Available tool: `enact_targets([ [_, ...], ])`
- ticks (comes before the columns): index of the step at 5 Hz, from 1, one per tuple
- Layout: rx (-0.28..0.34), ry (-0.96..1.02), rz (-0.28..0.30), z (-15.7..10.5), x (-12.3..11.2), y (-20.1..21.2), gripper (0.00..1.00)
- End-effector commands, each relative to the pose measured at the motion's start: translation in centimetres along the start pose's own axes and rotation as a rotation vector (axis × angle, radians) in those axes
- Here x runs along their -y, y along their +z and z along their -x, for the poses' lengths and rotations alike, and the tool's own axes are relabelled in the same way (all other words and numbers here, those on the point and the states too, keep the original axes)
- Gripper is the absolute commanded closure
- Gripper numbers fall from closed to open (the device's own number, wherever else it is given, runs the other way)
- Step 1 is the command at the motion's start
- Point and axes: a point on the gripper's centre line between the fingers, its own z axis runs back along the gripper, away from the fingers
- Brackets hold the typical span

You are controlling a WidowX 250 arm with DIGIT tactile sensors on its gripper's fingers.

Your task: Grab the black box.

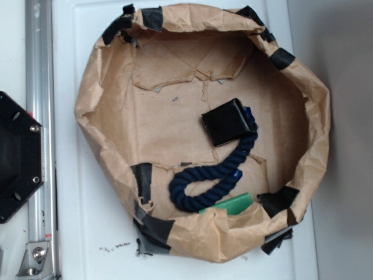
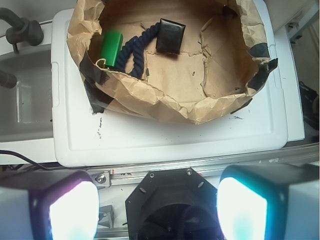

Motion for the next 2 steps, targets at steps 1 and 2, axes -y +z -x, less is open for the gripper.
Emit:
enact_targets([
  [1, 0.000, 0.000, 0.000, 0.0, 0.0, 0.0, 0.00],
  [2, 0.023, 0.112, -0.088, -4.7, 0.2, -1.9, 0.00],
])
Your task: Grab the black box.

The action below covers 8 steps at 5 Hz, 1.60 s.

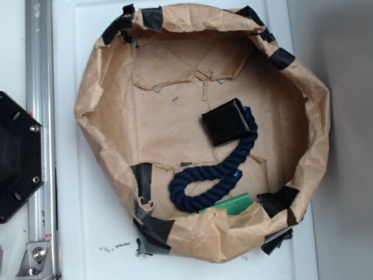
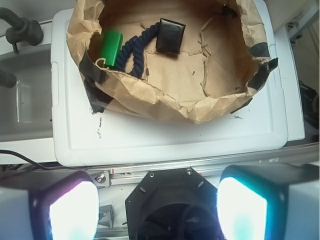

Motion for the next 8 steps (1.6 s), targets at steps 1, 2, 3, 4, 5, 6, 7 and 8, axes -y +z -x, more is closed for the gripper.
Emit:
enact_targets([
  [1, 0.124, 0.196, -0.076, -8.7, 0.4, -3.4, 0.00],
  [2, 0.198, 0.290, -0.078, -11.6, 0.4, -6.7, 0.00],
  [3, 0.215, 0.362, -0.080, -13.1, -0.6, -11.1, 0.00],
  [4, 0.215, 0.362, -0.080, -13.1, -0.6, -11.1, 0.00],
  [5, 0.215, 0.362, -0.080, -13.1, -0.6, -11.1, 0.00],
  [6, 0.215, 0.362, -0.080, -13.1, -0.6, -11.1, 0.00],
  [7, 0.217, 0.306, -0.149, -15.0, -1.7, -15.0, 0.00],
  [8, 0.257, 0.318, -0.131, -16.5, -2.8, -17.4, 0.00],
])
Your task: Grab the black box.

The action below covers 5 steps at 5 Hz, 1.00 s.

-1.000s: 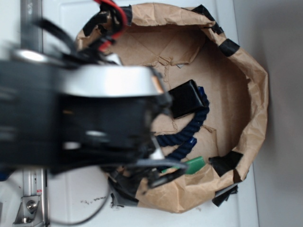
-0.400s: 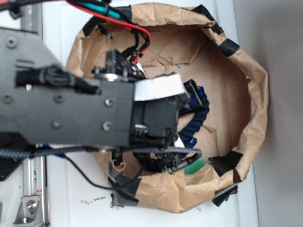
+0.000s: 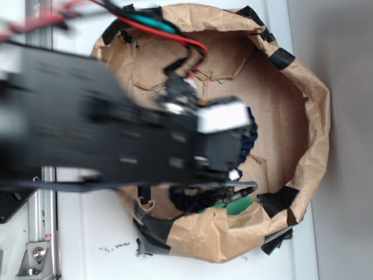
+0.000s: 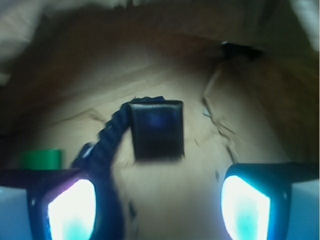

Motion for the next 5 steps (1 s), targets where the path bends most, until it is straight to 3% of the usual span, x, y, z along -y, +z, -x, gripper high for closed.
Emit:
enact_targets([
  [1, 0.082, 0.032, 0.019, -2.8, -1.1, -3.9, 0.00],
  [3, 0.037, -0.005, 0.010, -3.0, 0.2, -7.0, 0.00],
  [4, -0.007, -0.032, 0.116, -3.0, 2.6, -8.2, 0.00],
  [5, -0.013, -0.008, 0.140, -2.6, 2.9, -6.8, 1.00],
])
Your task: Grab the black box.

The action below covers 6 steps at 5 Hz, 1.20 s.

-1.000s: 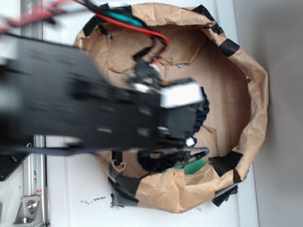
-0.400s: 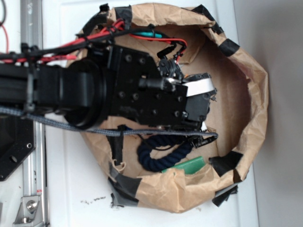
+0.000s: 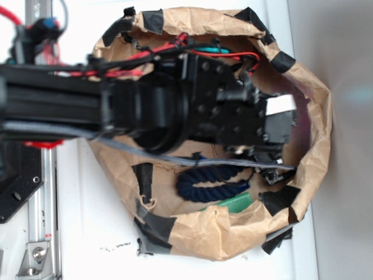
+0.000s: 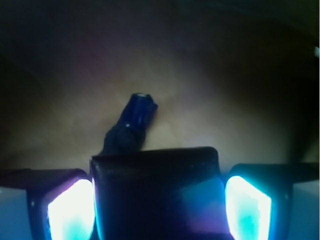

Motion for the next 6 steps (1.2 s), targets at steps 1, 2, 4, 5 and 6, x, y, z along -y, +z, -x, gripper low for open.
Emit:
enact_targets([
  [1, 0.002, 0.001, 0.017, 0.9, -0.6, 2.9, 1.00],
  [2, -0.008, -0.010, -0.011, 1.2, -2.3, 6.3, 1.00],
  [4, -0.129, -0.051, 0.027, 2.1, -4.9, 13.2, 1.00],
  [5, -0.181, -0.071, 0.043, 1.3, -4.1, 14.6, 1.00],
  [6, -0.161, -0.068, 0.080, 0.5, -3.0, 15.6, 1.00],
])
